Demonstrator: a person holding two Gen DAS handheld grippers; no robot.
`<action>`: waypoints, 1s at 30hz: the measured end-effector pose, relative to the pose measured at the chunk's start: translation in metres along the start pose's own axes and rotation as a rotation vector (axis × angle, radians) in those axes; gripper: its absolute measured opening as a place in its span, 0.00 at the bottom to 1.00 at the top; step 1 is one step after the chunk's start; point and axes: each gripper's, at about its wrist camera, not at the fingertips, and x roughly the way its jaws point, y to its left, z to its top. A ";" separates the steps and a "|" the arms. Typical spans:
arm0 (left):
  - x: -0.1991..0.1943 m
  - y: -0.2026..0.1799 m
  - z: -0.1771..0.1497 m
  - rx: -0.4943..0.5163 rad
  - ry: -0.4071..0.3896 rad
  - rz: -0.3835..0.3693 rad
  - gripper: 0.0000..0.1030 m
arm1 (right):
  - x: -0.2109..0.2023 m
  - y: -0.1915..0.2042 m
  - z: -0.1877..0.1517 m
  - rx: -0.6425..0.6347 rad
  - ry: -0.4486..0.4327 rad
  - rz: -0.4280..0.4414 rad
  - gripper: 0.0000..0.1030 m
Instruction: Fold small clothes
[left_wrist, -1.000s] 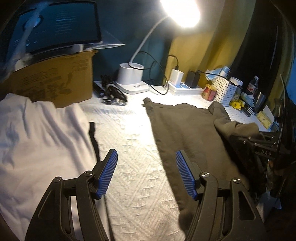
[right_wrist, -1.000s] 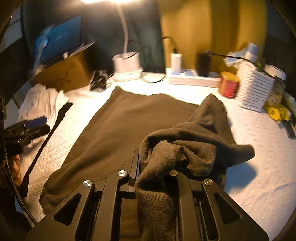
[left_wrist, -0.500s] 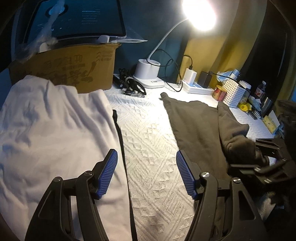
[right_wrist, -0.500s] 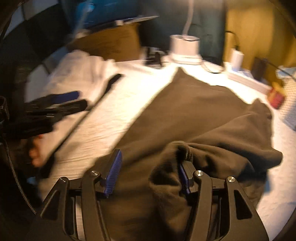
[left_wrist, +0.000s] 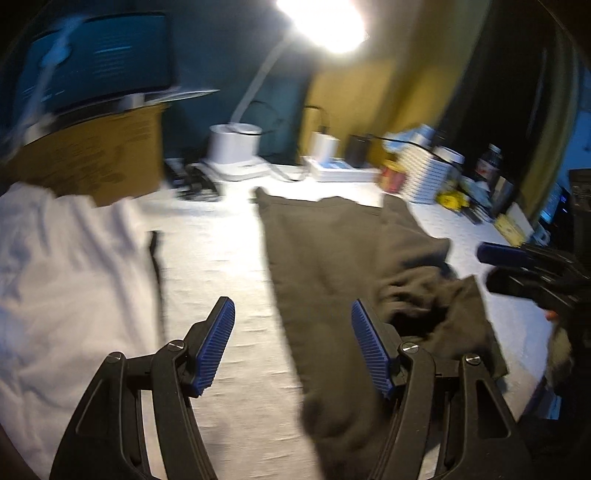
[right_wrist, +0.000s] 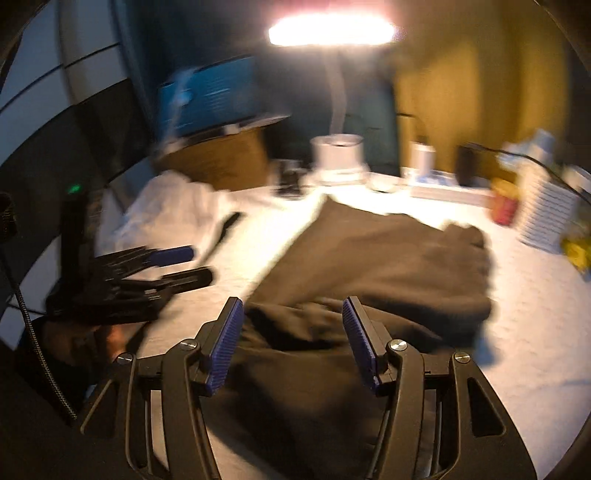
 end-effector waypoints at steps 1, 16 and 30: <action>0.003 -0.007 0.002 0.010 0.006 -0.018 0.64 | -0.005 -0.015 -0.004 0.028 -0.001 -0.038 0.57; 0.037 -0.115 0.002 0.262 0.096 -0.219 0.63 | -0.035 -0.115 -0.072 0.259 0.021 -0.176 0.57; 0.020 -0.077 -0.045 0.201 0.268 -0.046 0.05 | -0.021 -0.122 -0.083 0.259 0.040 -0.130 0.57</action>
